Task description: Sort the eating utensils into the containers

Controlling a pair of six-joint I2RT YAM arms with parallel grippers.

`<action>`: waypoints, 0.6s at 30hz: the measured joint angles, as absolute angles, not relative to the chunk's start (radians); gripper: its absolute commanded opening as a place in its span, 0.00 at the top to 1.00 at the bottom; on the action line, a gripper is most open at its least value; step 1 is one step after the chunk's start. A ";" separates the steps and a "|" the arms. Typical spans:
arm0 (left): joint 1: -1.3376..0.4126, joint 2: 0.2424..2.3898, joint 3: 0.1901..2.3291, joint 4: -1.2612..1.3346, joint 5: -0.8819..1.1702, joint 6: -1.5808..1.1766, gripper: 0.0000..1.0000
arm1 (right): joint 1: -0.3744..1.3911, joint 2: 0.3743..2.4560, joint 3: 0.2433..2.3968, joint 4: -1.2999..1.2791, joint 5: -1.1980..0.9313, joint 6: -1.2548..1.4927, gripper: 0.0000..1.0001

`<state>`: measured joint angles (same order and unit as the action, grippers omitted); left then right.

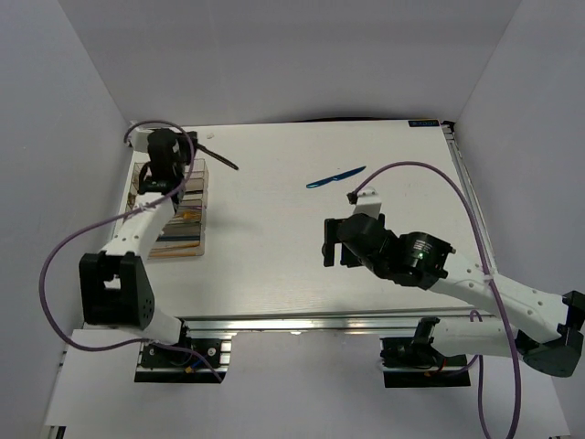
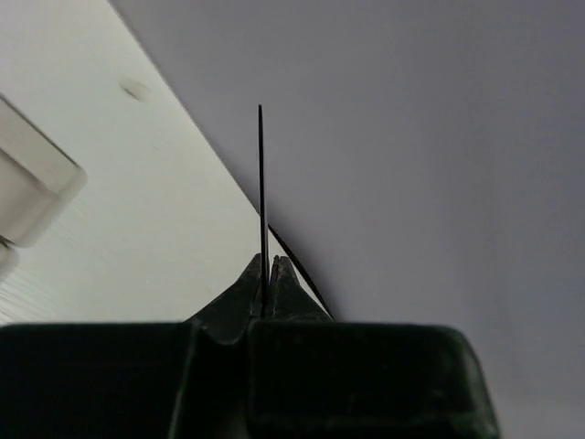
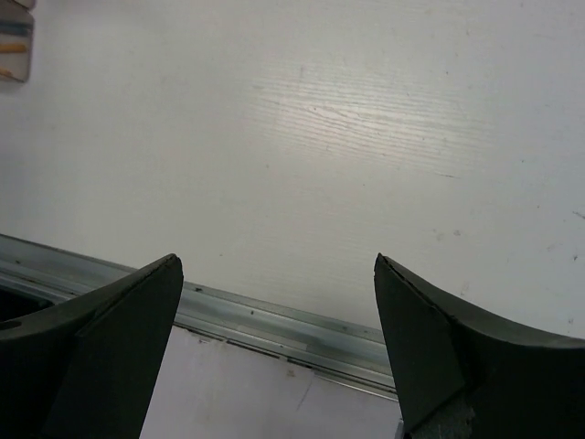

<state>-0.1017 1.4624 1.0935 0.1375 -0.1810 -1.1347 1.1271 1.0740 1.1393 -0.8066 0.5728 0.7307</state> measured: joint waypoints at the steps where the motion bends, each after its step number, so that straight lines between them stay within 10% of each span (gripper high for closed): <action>1: -0.065 1.498 1.132 0.110 -0.207 -1.128 1.00 | 1.127 1.071 1.120 -0.807 0.569 0.730 0.11; 18: 0.157 1.942 1.325 -0.090 -0.321 -1.156 1.00 | 1.125 1.140 1.032 -0.758 0.542 0.639 0.11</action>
